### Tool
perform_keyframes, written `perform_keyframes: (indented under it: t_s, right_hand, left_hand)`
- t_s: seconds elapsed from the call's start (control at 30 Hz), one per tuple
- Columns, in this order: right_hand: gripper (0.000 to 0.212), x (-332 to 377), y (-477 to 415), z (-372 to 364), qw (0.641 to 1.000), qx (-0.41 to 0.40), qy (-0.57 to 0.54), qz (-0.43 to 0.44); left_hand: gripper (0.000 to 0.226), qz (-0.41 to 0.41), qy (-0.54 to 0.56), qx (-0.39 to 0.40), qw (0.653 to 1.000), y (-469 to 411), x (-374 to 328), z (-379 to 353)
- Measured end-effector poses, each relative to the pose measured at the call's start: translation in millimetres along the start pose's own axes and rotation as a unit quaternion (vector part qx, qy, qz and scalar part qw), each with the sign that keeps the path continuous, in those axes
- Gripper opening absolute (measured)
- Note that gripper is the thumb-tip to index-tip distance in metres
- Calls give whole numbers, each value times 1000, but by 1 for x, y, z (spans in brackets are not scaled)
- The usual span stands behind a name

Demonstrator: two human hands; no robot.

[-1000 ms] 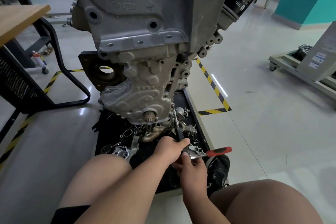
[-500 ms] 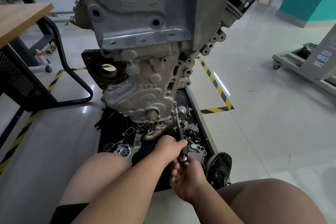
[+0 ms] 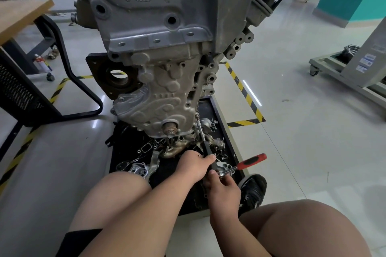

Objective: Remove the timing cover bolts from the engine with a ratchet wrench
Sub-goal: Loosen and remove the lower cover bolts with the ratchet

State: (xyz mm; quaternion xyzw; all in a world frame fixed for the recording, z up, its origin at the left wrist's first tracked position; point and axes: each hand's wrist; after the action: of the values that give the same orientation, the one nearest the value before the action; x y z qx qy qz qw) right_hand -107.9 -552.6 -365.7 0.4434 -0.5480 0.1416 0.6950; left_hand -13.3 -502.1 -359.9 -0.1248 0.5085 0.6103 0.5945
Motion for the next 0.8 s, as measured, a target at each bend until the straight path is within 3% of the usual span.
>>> perform_keyframes:
  t_s: [0.3, 0.4, 0.53, 0.6, 0.7, 0.8]
  right_hand:
    - [25, 6, -1, 0, 990, 1, 80, 117]
    - [13, 2, -4, -1, 984, 16, 114, 136]
    - [8, 1, -8, -3, 998, 23, 44, 42]
    - [18, 5, -11, -4, 998, 37, -41, -25]
    - [40, 8, -15, -4, 983, 72, -118, -120]
    - [46, 8, -17, -4, 951, 131, -180, -216]
  left_hand:
    - [45, -17, 6, -50, 999, 1, 0, -1]
    - [45, -15, 11, -42, 999, 1, 1, 0]
    - [47, -3, 19, -2, 1000, 3, 1, 4]
    - [45, 4, 25, 12, 1000, 4, 1, 5]
    - [44, 12, 18, 32, 999, 5, 0, 6]
    - [42, 10, 3, 40, 999, 7, 0, 6]
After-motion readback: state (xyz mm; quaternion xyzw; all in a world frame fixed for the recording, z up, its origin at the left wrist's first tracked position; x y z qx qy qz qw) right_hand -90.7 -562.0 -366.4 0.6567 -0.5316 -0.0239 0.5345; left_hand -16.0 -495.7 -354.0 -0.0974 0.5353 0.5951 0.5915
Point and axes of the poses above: each hand's wrist, its own y-axis away from the middle knuckle, its own z-axis out of the back of the hand, x = y × z, and after that the axes turned 5 degrees about x, right-handed
